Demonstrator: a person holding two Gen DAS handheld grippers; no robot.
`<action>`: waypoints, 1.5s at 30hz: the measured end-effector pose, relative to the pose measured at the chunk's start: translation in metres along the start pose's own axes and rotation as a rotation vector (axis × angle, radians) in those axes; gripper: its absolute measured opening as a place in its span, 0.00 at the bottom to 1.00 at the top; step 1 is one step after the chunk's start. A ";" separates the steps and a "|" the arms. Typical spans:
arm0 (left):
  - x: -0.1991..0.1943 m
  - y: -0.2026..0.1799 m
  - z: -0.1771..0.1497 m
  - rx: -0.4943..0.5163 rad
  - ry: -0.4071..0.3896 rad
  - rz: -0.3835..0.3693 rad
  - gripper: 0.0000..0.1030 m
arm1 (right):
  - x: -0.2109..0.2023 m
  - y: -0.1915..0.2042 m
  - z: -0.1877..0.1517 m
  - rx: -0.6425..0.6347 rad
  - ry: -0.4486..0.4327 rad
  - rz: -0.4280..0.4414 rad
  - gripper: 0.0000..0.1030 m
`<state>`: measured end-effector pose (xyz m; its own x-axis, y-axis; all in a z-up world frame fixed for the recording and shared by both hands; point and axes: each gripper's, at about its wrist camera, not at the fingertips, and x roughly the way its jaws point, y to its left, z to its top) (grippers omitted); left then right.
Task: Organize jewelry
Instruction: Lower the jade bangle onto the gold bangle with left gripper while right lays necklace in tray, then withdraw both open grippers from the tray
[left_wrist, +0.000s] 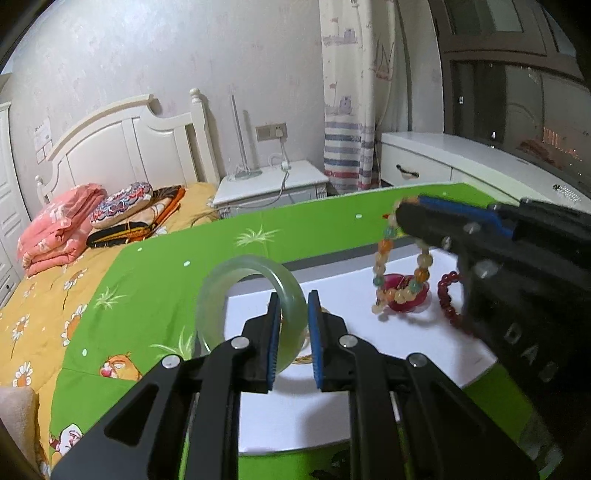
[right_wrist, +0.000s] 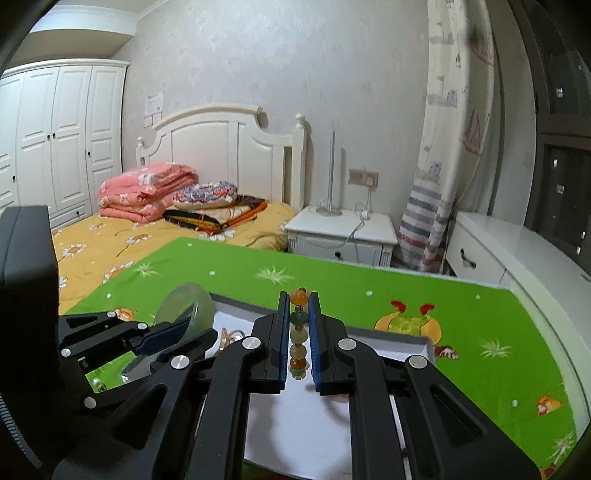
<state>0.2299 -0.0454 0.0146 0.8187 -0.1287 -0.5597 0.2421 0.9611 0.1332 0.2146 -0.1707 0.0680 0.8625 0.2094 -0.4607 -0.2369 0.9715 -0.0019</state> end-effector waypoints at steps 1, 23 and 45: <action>0.005 0.000 -0.001 -0.002 0.015 0.003 0.15 | 0.007 -0.001 -0.002 0.005 0.026 -0.001 0.11; -0.034 0.015 -0.035 -0.039 -0.024 0.061 0.91 | -0.004 -0.007 -0.038 0.088 0.084 0.000 0.46; -0.109 0.042 -0.111 -0.080 -0.009 0.070 0.95 | -0.054 0.018 -0.106 0.035 0.299 0.002 0.53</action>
<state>0.0929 0.0358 -0.0095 0.8365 -0.0627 -0.5443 0.1425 0.9841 0.1057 0.1164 -0.1759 -0.0012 0.6908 0.1745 -0.7017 -0.2187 0.9754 0.0273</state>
